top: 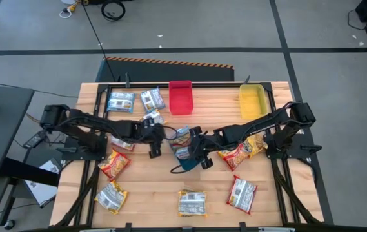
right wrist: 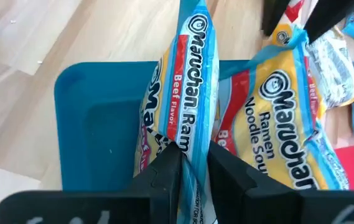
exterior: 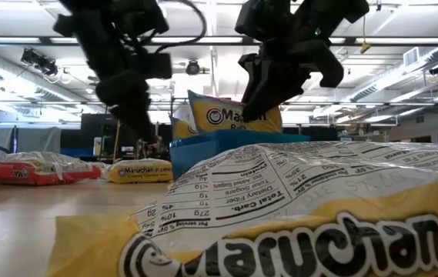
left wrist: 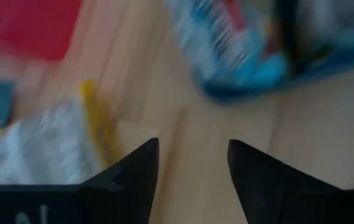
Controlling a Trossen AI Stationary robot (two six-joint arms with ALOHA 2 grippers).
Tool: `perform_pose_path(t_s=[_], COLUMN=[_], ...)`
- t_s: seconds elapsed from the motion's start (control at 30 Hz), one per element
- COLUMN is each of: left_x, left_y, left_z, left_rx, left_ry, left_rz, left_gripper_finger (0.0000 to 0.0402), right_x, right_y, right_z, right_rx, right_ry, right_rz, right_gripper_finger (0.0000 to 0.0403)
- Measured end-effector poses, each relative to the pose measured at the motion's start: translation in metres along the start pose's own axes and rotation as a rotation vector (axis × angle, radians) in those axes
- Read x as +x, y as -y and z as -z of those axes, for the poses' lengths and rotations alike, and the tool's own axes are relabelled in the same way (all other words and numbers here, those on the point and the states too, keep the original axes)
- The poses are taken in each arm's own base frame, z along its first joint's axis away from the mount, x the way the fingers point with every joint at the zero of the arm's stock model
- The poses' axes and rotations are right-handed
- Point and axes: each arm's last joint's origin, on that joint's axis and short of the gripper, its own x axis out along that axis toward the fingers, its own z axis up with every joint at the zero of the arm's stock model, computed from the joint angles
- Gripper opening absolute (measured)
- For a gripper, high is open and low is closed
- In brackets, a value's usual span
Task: Sort Maruchan noodles
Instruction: Put the blue noodle pack into the blue bin
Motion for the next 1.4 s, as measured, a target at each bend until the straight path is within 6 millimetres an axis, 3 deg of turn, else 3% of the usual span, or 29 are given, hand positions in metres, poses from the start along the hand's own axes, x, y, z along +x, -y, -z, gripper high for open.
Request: perform_pose_path(t_s=[0.13, 0.47, 0.63, 0.77, 1.13, 1.4], left_x=[-0.003, 0.053, 0.068, 0.074, 0.069, 0.049], left_y=[0.003, 0.006, 0.014, 0.019, 0.021, 0.017], left_z=[0.003, 0.018, 0.01, 0.013, 0.023, 0.02], left_rx=[-0.016, -0.035, 0.053, 0.073, 0.014, -0.041], left_ry=[0.033, 0.162, 0.259, 0.239, 0.138, 0.142], left_rz=[-0.015, -0.011, 0.04, 0.071, 0.059, 0.065], left_gripper_finger=[0.0196, 0.0196, 0.0196, 0.0196, 0.0196, 0.0196], right_x=[0.0, 0.005, 0.02, 0.022, 0.017, 0.008], right_y=[0.0, -0.004, -0.01, -0.008, -0.011, -0.011], right_z=[0.0, -0.006, -0.008, -0.009, -0.003, -0.008], right_rx=[-0.014, -0.044, -0.088, -0.08, 0.063, 0.154], right_ry=[0.002, 0.072, 0.075, 0.059, -0.031, -0.107], right_rz=[0.0, -0.029, -0.013, 0.054, 0.096, 0.06], right_gripper_finger=[0.0076, 0.0076, 0.0076, 0.0076, 0.0076, 0.0076])
